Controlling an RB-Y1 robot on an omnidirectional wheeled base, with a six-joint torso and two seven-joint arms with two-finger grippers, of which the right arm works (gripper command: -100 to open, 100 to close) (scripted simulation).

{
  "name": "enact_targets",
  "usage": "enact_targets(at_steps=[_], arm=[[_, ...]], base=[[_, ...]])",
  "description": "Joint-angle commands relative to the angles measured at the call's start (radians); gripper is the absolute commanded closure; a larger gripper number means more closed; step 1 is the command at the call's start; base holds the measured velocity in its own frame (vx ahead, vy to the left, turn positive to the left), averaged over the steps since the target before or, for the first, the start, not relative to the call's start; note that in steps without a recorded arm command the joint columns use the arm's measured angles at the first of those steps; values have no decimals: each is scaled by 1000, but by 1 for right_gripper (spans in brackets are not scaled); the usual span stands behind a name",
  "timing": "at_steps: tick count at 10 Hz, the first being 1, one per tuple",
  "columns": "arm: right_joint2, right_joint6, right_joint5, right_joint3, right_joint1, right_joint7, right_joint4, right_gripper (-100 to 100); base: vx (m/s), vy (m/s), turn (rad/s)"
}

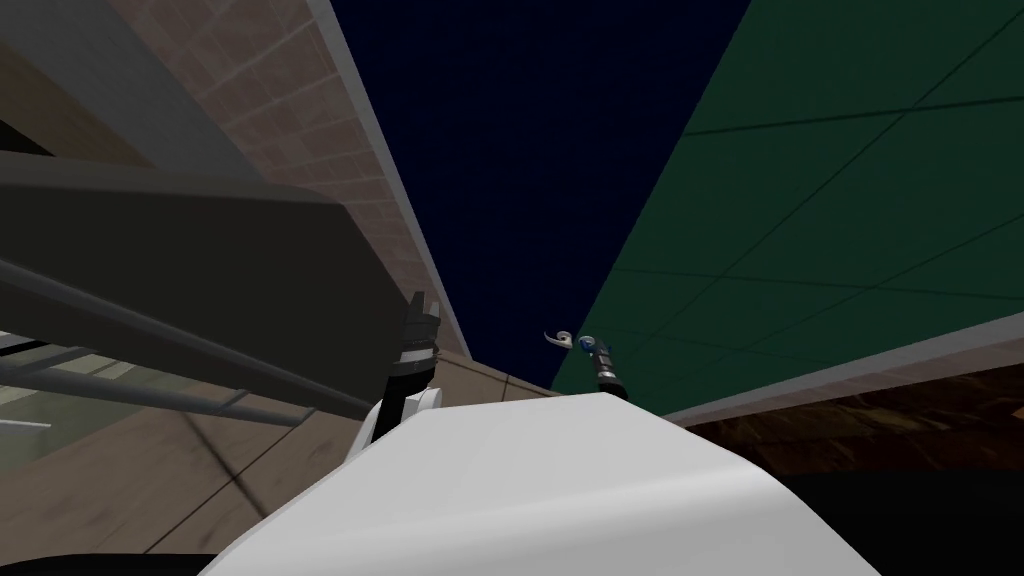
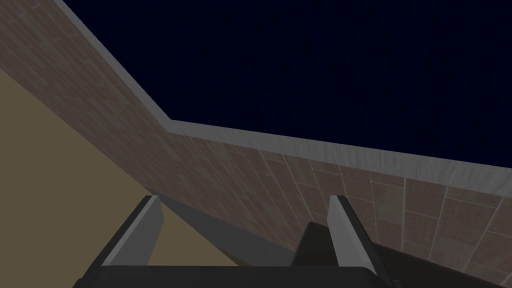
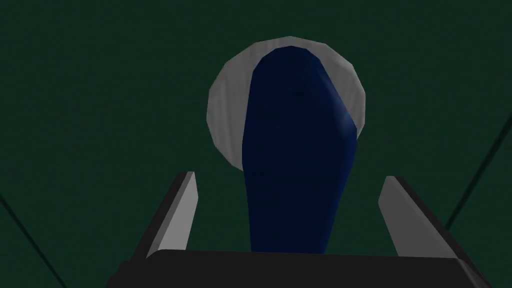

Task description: Pull the door open

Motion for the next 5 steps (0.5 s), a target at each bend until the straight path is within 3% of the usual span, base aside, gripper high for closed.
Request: enact_targets(at_steps=[1, 2, 5], arm=[[0, 0, 0, 0, 0, 0, 0, -100], [0, 0, 0, 0, 0, 0, 0, 100], [0, 0, 0, 0, 0, 0, 0, 100]], base=[[43, 35, -1], [0, 0, 0], [-14, -10, 9]])
